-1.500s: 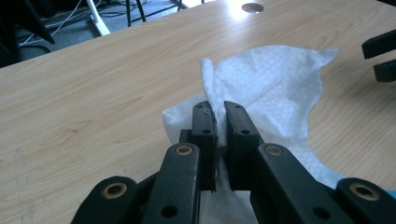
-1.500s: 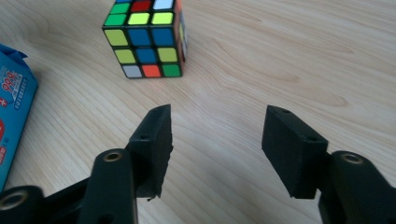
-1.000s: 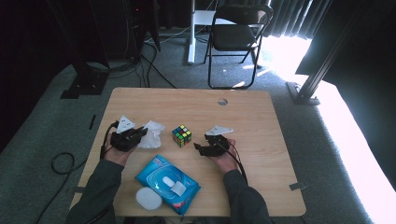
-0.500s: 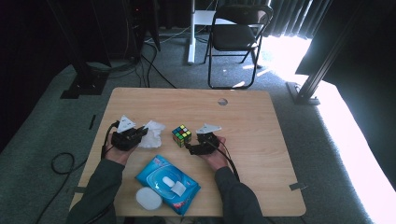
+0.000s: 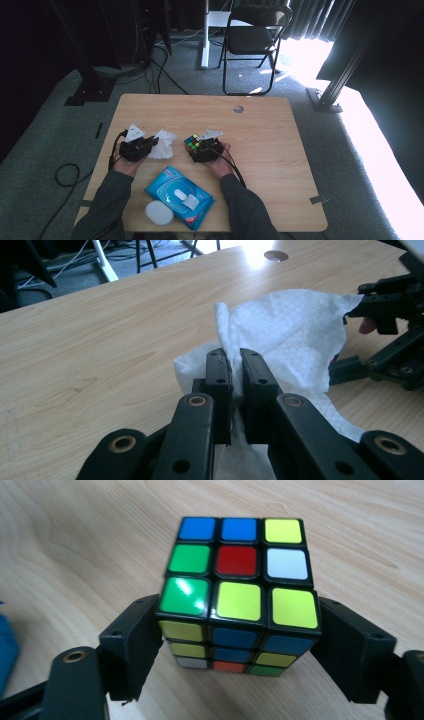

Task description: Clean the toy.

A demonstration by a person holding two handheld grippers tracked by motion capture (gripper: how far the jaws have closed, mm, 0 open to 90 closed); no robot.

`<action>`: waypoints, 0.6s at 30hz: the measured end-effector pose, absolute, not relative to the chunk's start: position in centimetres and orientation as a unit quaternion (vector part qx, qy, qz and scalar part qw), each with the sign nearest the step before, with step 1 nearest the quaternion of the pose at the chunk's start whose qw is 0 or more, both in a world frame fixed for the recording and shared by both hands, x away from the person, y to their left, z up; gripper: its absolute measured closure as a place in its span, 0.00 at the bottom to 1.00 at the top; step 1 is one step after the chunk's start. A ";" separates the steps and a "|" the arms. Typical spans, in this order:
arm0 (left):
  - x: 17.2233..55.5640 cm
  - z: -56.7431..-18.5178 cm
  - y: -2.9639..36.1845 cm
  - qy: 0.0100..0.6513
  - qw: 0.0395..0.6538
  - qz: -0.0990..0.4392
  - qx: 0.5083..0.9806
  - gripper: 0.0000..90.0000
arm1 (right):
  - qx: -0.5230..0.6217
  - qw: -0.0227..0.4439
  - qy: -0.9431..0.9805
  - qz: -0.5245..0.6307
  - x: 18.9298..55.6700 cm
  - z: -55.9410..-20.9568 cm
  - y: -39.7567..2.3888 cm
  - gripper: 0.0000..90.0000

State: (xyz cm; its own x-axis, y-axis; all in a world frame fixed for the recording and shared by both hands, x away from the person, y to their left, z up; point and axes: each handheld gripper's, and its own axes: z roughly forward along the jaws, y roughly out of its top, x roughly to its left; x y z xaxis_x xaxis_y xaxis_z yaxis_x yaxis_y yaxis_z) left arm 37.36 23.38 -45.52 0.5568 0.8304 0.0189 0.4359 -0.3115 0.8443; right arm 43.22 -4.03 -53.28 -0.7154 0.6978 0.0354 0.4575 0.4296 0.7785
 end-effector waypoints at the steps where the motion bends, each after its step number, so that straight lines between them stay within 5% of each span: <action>1: 37.4 -45.5 23.4 0.409 0.422 0.233 0.775 0.94 | 0.353 0.142 0.831 0.406 43.3 -53.5 -4.0 0.27; 18: 37.2 -45.4 23.2 0.408 0.431 0.223 0.773 0.94 | 0.349 0.135 0.834 0.405 43.7 -54.1 -4.0 0.37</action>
State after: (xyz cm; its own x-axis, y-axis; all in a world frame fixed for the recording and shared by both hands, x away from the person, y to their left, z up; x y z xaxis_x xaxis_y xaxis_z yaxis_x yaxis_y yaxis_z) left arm 37.18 23.18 -45.38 0.5679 0.8231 -0.0065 0.4386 -0.2959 0.8486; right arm 43.75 -4.05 -54.14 -0.7201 0.6915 0.0572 0.4730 0.4289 0.7696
